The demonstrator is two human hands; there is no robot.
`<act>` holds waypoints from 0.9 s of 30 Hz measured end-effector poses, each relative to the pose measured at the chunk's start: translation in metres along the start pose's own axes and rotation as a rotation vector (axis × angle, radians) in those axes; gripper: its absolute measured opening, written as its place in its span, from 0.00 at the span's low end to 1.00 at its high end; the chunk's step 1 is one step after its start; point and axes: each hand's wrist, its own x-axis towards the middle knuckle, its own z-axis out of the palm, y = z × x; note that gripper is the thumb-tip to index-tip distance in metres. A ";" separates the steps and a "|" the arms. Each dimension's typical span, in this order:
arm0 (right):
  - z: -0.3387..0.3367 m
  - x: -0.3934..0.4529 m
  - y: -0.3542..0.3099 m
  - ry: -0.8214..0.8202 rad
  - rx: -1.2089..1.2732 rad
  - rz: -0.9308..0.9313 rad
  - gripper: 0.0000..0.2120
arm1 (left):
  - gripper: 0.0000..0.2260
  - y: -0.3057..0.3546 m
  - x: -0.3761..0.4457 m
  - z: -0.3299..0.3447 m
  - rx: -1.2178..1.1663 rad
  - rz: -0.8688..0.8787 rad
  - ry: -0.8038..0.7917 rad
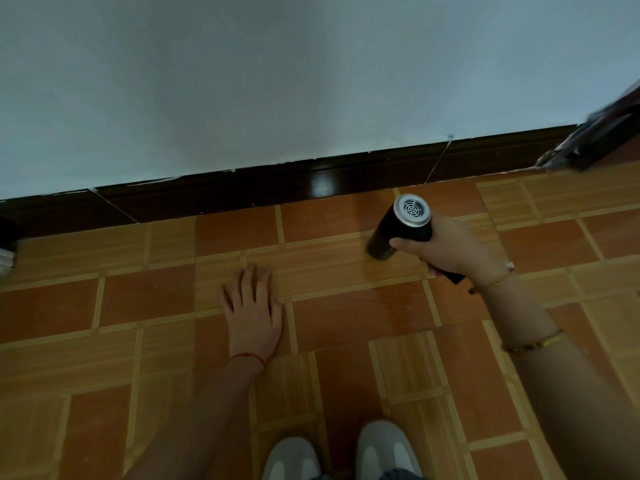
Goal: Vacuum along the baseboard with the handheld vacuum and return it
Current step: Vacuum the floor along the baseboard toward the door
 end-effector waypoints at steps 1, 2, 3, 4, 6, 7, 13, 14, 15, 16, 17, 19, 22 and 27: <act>0.003 0.000 0.002 0.066 -0.005 -0.009 0.18 | 0.25 0.000 0.001 -0.001 -0.012 -0.009 0.008; 0.007 0.000 0.007 0.152 -0.025 -0.016 0.22 | 0.25 0.003 0.002 -0.002 -0.035 -0.028 0.019; 0.011 0.001 0.012 0.239 -0.043 -0.011 0.26 | 0.24 0.007 0.003 -0.003 -0.065 -0.052 0.034; 0.013 0.001 0.017 0.309 -0.046 0.003 0.29 | 0.23 0.012 0.006 -0.005 -0.091 -0.065 0.049; 0.013 -0.001 0.023 0.348 0.006 0.029 0.31 | 0.22 0.026 0.010 -0.007 -0.110 -0.024 0.054; 0.012 -0.002 0.024 0.324 0.023 0.025 0.30 | 0.22 0.034 0.013 -0.006 -0.105 0.025 0.042; 0.002 -0.010 0.024 0.379 -0.001 0.009 0.31 | 0.25 0.076 0.026 0.014 -0.074 0.186 -0.110; -0.001 -0.011 0.027 0.409 -0.011 0.020 0.31 | 0.25 0.081 0.026 0.017 -0.063 0.197 -0.131; -0.003 -0.013 0.029 0.415 -0.033 0.027 0.31 | 0.26 0.085 0.026 0.020 -0.049 0.204 -0.145; -0.003 -0.015 0.032 0.404 -0.064 0.031 0.30 | 0.26 0.087 0.026 0.022 -0.035 0.208 -0.154; -0.003 -0.018 0.035 0.383 -0.089 0.035 0.30 | 0.26 0.088 0.026 0.023 -0.022 0.208 -0.158; -0.001 -0.020 0.039 0.329 -0.088 0.041 0.29 | 0.26 0.088 0.027 0.025 -0.008 0.204 -0.164; 0.001 -0.020 0.042 0.282 -0.047 0.049 0.25 | 0.26 0.088 0.026 0.023 -0.015 0.206 -0.168; -0.002 -0.016 0.042 0.303 -0.010 0.073 0.26 | 0.26 0.089 0.026 0.022 -0.009 0.213 -0.175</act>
